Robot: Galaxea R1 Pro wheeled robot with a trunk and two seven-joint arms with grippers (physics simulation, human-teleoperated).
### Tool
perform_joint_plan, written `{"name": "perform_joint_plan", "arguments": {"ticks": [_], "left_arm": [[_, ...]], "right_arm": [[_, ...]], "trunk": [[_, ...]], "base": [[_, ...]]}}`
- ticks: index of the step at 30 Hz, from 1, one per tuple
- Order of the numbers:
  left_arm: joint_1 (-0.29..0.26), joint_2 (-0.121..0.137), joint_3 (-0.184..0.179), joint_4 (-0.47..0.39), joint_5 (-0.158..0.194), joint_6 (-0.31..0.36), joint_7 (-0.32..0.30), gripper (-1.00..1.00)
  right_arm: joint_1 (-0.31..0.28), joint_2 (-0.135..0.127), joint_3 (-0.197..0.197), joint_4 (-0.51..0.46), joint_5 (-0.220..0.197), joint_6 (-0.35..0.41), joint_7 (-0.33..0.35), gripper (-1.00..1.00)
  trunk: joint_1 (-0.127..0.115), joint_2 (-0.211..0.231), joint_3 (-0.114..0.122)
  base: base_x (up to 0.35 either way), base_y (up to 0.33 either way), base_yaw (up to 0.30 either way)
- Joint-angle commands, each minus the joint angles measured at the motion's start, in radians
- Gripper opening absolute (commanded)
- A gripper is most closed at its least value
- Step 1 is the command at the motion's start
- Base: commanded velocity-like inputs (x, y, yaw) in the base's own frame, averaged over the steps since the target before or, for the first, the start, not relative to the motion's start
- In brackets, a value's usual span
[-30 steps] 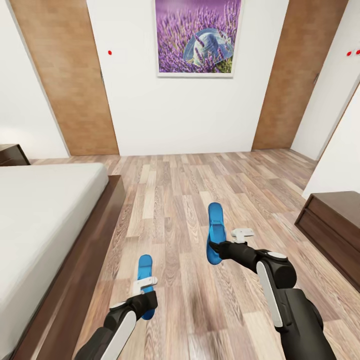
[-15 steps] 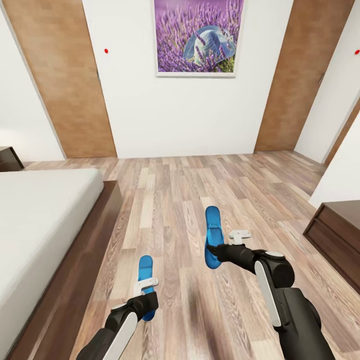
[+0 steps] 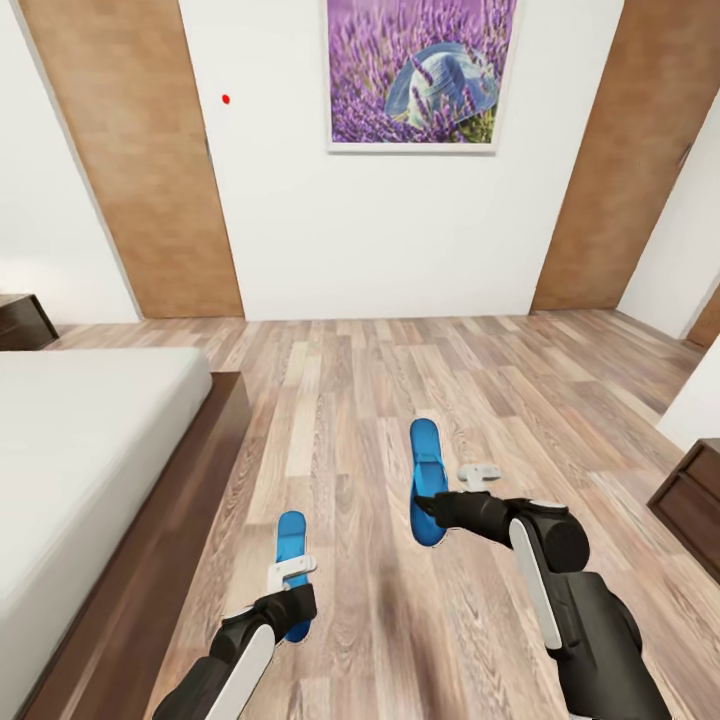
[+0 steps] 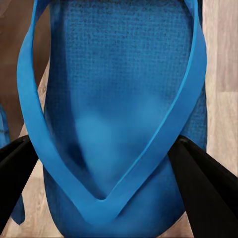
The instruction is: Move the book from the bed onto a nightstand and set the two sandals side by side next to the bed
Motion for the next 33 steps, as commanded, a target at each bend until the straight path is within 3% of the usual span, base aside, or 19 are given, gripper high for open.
{"name": "perform_joint_plan", "arguments": {"ticks": [1,8,23,33], "left_arm": [[-0.001,0.000,-0.002,-0.001,0.008,0.003,0.008,-1.00],[-0.001,0.001,-0.002,-0.001,0.007,0.003,0.008,-1.00],[-0.001,0.000,-0.002,-0.001,0.007,0.002,0.008,-1.00],[-0.001,0.000,-0.002,0.008,0.006,0.002,0.008,-1.00]], "right_arm": [[-0.001,0.000,-0.001,-0.001,-0.006,0.014,-0.002,-1.00],[-0.005,0.000,-0.002,-0.001,0.000,0.014,-0.002,-1.00],[-0.051,-0.001,-0.004,0.068,0.003,0.014,-0.002,-1.00],[-0.128,-0.004,-0.005,0.226,0.001,0.014,-0.002,-1.00]], "trunk": [[0.000,0.000,-0.001],[0.000,0.000,-0.001],[0.000,0.000,-0.001],[0.000,0.000,-0.001]], "base": [[0.330,0.000,0.246],[0.330,0.000,0.153],[0.330,0.000,0.016],[0.330,0.000,0.001]]}}
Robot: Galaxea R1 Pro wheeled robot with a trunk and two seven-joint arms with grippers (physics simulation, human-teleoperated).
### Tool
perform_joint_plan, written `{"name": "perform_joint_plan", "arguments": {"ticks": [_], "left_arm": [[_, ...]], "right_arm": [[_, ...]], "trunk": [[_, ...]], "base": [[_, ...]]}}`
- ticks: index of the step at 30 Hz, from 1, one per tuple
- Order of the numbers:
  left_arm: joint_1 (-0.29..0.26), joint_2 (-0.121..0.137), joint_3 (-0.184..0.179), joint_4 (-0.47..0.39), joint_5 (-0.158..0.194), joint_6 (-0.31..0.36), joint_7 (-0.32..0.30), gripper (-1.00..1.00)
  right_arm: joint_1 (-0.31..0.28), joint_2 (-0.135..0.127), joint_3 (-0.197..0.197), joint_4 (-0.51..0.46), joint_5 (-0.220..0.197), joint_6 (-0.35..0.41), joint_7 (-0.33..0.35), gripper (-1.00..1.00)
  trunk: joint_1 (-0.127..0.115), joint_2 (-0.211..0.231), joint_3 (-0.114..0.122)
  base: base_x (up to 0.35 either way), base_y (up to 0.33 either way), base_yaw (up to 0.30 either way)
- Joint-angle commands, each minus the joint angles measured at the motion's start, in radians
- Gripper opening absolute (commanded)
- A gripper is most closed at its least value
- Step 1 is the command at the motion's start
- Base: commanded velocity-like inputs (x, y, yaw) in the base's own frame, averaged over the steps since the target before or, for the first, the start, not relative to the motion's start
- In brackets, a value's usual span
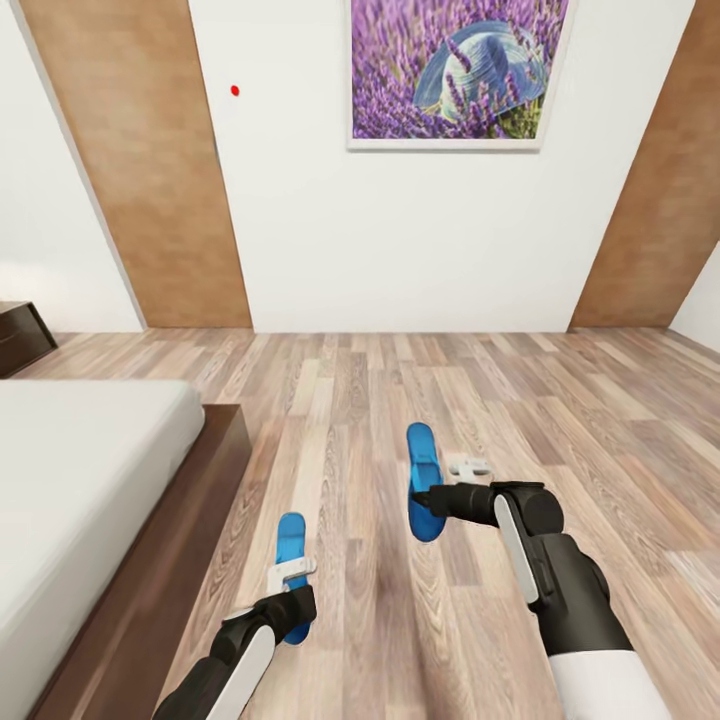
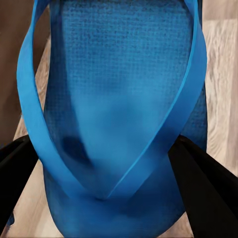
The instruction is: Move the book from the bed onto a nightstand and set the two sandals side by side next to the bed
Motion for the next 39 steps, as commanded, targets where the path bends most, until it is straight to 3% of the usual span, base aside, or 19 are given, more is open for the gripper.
{"name": "perform_joint_plan", "arguments": {"ticks": [1,4,8,9,21,33,39], "left_arm": [[0.000,0.000,-0.002,-0.001,0.008,0.003,0.008,-1.00],[0.000,0.001,-0.003,-0.002,0.008,0.003,0.010,-1.00],[-0.002,0.004,-0.006,-0.016,-0.003,0.003,0.014,-1.00],[-0.005,0.009,-0.008,-0.040,-0.011,0.007,0.015,-1.00],[-0.006,0.011,-0.008,-0.055,-0.008,0.003,0.013,-1.00],[-0.006,0.003,-0.009,-0.042,-0.008,-0.002,0.014,-1.00],[-0.006,0.002,-0.011,-0.038,-0.008,-0.002,0.013,-1.00]], "right_arm": [[-0.002,-0.004,0.000,0.002,-0.007,0.005,-0.002,-1.00],[-0.003,-0.032,0.004,0.001,-0.012,0.005,-0.002,-1.00],[-0.003,-0.050,0.006,-0.006,-0.016,0.005,-0.001,-1.00],[-0.002,-0.057,0.004,-0.043,-0.017,0.005,-0.001,-1.00],[0.036,-0.059,0.005,-0.113,-0.015,0.005,-0.002,-1.00],[0.044,-0.061,0.009,-0.121,-0.011,0.005,-0.002,-1.00],[0.044,-0.062,0.042,-0.122,-0.010,0.005,-0.002,-1.00]], "trunk": [[0.000,0.000,-0.001],[0.000,0.000,-0.001],[0.000,0.000,-0.001],[0.000,0.000,-0.001],[0.000,0.000,-0.001],[0.000,0.000,-0.001],[0.000,0.000,-0.001]], "base": [[0.330,0.000,0.000],[0.330,0.000,0.000],[0.330,0.000,0.000],[0.330,0.000,0.000],[0.330,-0.004,0.009],[0.327,-0.127,0.207],[0.316,-0.172,0.244]]}}
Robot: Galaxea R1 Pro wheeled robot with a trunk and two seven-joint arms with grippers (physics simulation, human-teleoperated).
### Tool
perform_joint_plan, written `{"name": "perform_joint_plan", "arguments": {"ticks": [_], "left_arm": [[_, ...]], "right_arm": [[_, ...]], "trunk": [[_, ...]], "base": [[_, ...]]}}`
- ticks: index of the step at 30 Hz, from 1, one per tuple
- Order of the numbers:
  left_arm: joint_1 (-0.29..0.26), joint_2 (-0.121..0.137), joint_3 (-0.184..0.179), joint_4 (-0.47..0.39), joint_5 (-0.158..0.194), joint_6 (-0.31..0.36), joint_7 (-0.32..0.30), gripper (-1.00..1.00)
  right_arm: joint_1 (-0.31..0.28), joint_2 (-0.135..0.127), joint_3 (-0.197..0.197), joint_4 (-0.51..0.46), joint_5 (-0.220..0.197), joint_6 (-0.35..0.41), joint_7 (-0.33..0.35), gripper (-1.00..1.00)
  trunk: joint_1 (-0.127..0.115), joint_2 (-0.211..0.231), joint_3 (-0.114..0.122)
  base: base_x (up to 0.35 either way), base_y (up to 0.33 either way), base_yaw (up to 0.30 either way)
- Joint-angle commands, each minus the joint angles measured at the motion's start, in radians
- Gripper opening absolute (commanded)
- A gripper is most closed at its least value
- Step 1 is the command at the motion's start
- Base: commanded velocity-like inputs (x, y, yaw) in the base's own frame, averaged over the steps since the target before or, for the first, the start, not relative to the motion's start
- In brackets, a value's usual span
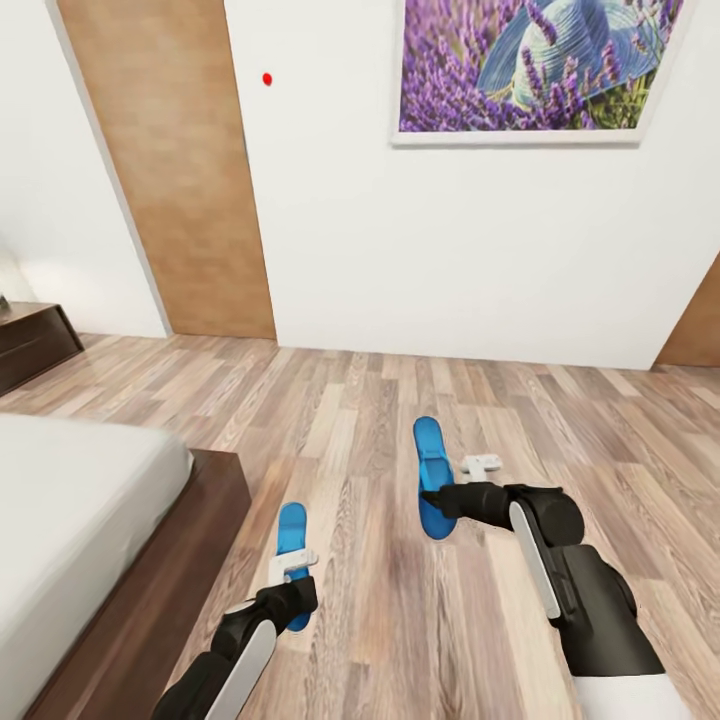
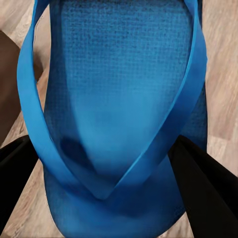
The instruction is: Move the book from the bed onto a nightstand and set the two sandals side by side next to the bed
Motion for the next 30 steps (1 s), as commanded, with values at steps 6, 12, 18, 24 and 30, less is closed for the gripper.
{"name": "perform_joint_plan", "arguments": {"ticks": [6,12,18,24,30], "left_arm": [[-0.001,-0.001,-0.003,0.008,0.008,0.003,0.008,-1.00],[-0.001,-0.001,-0.003,0.011,0.008,0.003,0.008,-1.00],[-0.001,-0.001,-0.003,0.016,0.008,0.002,0.008,-1.00],[-0.001,-0.002,-0.003,0.025,0.008,0.002,0.008,-1.00],[-0.001,-0.002,-0.003,0.033,0.010,0.002,0.007,-1.00]], "right_arm": [[0.000,0.000,0.005,-0.002,-0.003,0.004,-0.002,-1.00],[0.000,-0.001,0.005,-0.003,-0.003,0.004,-0.002,-1.00],[0.000,-0.001,0.005,-0.003,-0.003,0.004,-0.002,-1.00],[0.000,-0.002,0.005,-0.003,-0.003,0.004,-0.002,-1.00],[0.000,-0.001,0.005,-0.003,-0.003,0.004,-0.002,-1.00]], "trunk": [[0.000,0.000,-0.001],[0.000,0.000,-0.001],[0.000,0.000,-0.001],[0.000,0.000,-0.001],[0.000,0.000,-0.001]], "base": [[0.308,-0.194,0.250],[0.306,-0.200,0.251],[0.307,-0.191,0.251],[0.311,-0.152,0.246],[0.312,-0.141,0.210]]}}
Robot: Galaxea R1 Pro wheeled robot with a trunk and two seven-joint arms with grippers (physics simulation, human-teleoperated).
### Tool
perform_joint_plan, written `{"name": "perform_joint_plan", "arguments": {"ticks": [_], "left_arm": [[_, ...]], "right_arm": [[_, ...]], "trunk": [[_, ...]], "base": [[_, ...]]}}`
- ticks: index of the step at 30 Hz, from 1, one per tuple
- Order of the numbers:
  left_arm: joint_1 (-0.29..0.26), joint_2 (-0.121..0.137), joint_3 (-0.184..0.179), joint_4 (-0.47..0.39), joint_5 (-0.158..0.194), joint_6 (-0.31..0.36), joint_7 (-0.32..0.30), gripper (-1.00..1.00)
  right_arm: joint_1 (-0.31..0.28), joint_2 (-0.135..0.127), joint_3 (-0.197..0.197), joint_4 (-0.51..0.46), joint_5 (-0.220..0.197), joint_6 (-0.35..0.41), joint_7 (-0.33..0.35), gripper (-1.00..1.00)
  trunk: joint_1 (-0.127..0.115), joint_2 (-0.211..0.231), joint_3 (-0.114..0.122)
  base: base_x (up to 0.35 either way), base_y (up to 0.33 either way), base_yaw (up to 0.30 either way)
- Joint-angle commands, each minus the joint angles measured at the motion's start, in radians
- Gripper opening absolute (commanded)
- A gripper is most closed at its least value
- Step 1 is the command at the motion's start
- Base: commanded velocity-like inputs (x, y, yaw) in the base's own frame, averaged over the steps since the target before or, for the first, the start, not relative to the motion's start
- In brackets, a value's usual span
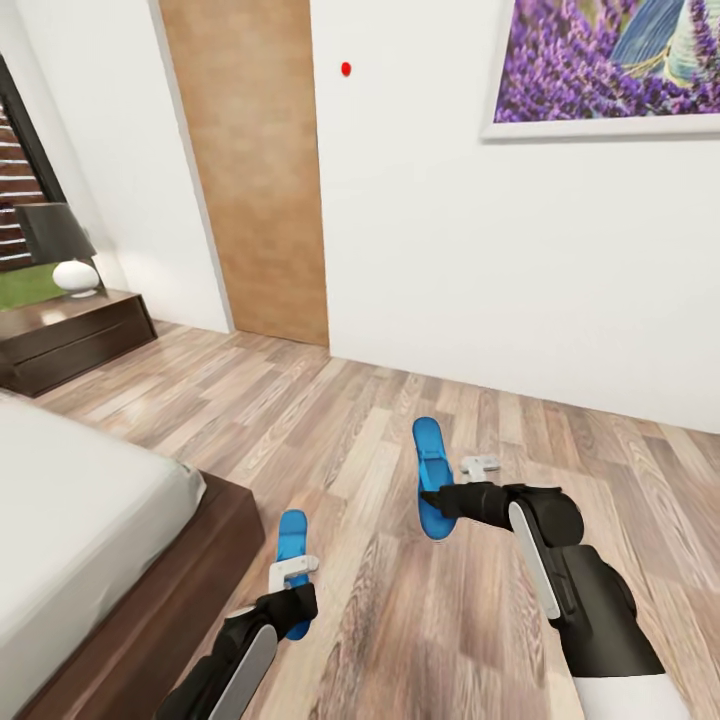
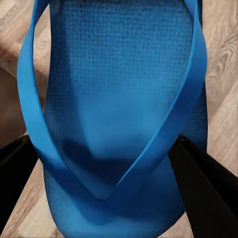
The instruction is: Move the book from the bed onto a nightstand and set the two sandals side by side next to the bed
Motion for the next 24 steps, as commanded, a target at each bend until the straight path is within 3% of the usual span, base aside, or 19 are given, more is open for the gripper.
{"name": "perform_joint_plan", "arguments": {"ticks": [1,18,24], "left_arm": [[-0.001,0.000,-0.002,-0.001,0.008,0.003,0.008,-1.00],[-0.001,-0.001,-0.002,0.001,0.007,0.003,0.008,-1.00],[0.000,-0.001,-0.002,0.001,0.007,0.003,0.007,-1.00]], "right_arm": [[0.000,-0.001,0.001,-0.001,-0.005,0.004,-0.002,-1.00],[0.000,0.000,0.001,-0.001,-0.005,0.004,-0.002,-1.00],[0.000,0.000,0.001,-0.001,-0.005,0.004,-0.002,-1.00]], "trunk": [[0.000,0.000,-0.001],[0.000,0.000,-0.001],[0.000,0.000,-0.001]], "base": [[0.312,-0.150,0.199],[0.305,-0.180,0.225],[0.270,-0.224,0.112]]}}
